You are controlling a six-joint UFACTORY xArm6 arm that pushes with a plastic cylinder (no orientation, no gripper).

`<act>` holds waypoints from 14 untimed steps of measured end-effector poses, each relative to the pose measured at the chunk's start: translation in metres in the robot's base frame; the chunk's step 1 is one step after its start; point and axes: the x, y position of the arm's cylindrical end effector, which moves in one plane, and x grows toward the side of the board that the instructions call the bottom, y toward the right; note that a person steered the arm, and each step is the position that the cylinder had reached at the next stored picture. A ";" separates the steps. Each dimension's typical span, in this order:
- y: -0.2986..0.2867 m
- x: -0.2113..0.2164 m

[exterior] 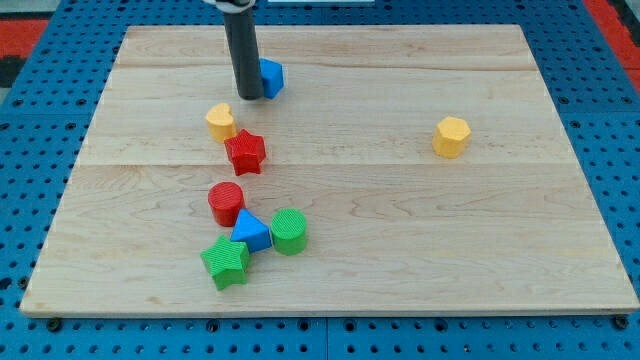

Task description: Move the blue cube to top of the green circle

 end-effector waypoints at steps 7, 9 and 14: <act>0.139 -0.009; 0.133 0.135; 0.076 0.178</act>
